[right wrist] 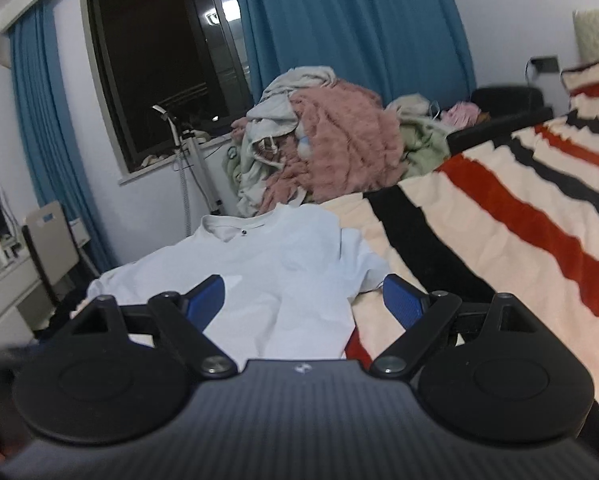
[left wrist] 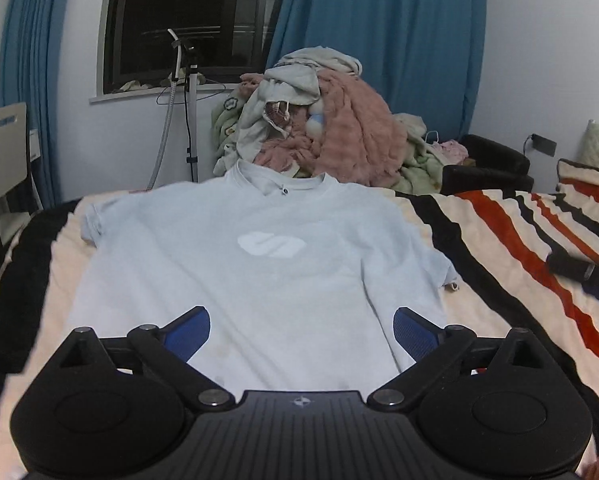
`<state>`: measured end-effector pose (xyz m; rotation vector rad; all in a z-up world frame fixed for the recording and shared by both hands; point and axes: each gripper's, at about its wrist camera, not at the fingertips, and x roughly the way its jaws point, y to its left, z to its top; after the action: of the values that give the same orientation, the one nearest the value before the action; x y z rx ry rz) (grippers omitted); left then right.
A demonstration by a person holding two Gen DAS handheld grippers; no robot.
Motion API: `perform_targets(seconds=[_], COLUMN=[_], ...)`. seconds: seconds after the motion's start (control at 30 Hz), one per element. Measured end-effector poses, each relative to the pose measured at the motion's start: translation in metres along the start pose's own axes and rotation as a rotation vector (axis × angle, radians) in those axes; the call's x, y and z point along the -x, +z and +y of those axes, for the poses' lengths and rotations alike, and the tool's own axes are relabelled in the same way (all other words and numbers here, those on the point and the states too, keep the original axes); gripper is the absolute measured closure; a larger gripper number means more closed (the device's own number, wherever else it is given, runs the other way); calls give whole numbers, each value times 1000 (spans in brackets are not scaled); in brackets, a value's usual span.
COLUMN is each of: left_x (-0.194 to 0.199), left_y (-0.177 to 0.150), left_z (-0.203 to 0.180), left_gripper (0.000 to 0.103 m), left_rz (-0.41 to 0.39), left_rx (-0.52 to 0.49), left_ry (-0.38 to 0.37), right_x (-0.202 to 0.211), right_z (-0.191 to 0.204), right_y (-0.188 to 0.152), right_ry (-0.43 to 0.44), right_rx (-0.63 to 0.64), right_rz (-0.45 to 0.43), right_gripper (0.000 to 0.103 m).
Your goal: Fold clothes
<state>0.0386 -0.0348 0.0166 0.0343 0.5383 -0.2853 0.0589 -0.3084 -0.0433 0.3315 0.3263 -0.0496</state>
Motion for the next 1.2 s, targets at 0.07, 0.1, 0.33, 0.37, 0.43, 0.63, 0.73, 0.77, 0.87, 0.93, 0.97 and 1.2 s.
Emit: perform_targets(seconds=[0.07,0.1,0.33,0.37,0.43,0.63,0.73,0.77,0.87,0.93,0.97,1.2], left_x=[-12,-17,-28,-31,-36,-58,-68,-70,-72,-74,-74,-82], left_y=[-13,-19,-38,-38,-40,-40,-41,-42,-45,-46,-46,-46], left_z=[8,13,46,50,58,83,92,94,99,101,101,101], left_gripper=[4,4,2,2,2,2,2,2,2,1,1,1], left_rz=[25,34,36,33,32,80,103,104,100,101,101,107], left_rx=[-8,-13,104,130,171,319,380,391,418,430,436,444], left_ry=[-1,1,-34,-42,-47,-98,-125,-128,-132,-139,-139,-139], right_x=[-16,-27,-163,-182,-206,-263,-286,-294,-318,-332,-338,-343], right_z=[-10,-20,-111,-121,-136,-161,-156,-157,-159,-157,-155,-149], right_y=[12,19,33,26,2,-46,-38,-37,-36,-36,-36,19], right_ry=[4,11,67,49,65,128,195,195,196,220,238,205], right_rx=[-11,-49,-500,-523,-632,-804,-770,-773,-780,-806,-825,-661], right_rz=[36,53,219,249,286,319,251,223,142,100,87,18], right_gripper=[16,16,21,26,31,30,30,30,30,34,43,94])
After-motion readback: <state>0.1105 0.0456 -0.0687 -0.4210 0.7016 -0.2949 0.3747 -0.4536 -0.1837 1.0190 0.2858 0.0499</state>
